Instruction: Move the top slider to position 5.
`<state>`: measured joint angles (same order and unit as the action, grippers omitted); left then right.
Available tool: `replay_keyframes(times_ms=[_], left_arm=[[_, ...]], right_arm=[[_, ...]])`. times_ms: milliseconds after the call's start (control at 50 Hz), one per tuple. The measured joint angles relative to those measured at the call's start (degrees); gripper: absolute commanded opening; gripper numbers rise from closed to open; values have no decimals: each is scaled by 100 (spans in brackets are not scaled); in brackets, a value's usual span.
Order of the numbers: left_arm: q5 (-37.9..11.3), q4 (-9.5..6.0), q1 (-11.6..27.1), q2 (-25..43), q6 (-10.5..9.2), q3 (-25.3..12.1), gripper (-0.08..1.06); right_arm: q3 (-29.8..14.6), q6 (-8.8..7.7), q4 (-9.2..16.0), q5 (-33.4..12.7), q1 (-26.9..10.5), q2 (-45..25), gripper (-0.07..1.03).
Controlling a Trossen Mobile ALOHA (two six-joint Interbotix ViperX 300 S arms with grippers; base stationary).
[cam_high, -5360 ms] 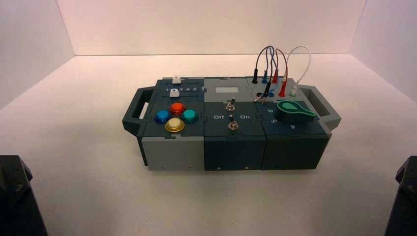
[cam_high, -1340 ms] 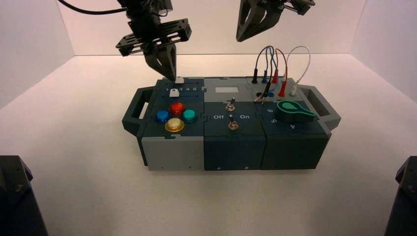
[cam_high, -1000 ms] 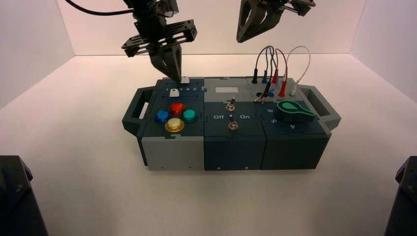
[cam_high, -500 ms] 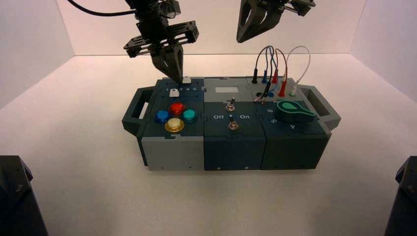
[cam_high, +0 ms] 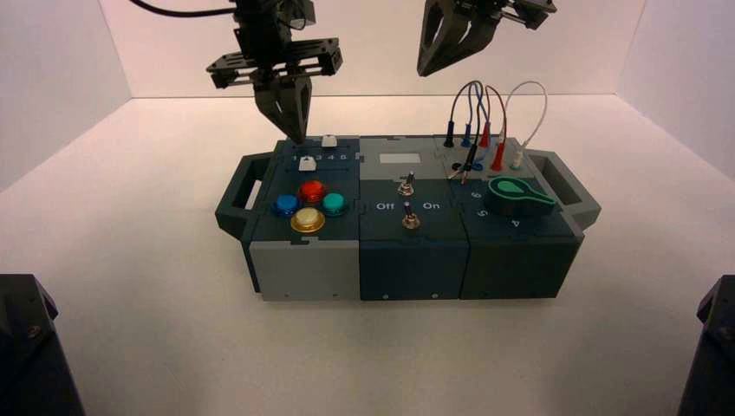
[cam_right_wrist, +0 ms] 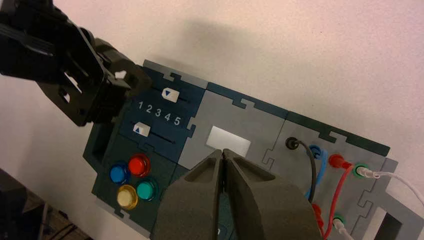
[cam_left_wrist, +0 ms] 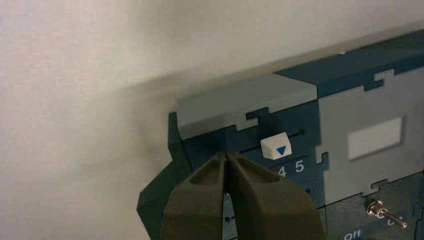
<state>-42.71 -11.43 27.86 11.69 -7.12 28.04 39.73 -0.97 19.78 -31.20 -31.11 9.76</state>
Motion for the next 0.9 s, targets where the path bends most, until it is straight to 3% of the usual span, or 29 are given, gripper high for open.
replay_keyframes(times_ms=[260, 900], left_arm=[[-35, 132, 149, -9, -360, -220, -3], [-26, 149, 325, 237, -598, -334, -3]], right_arm=[[9, 9, 9, 0, 0, 0, -2], [53, 18, 9, 0, 0, 0, -2]])
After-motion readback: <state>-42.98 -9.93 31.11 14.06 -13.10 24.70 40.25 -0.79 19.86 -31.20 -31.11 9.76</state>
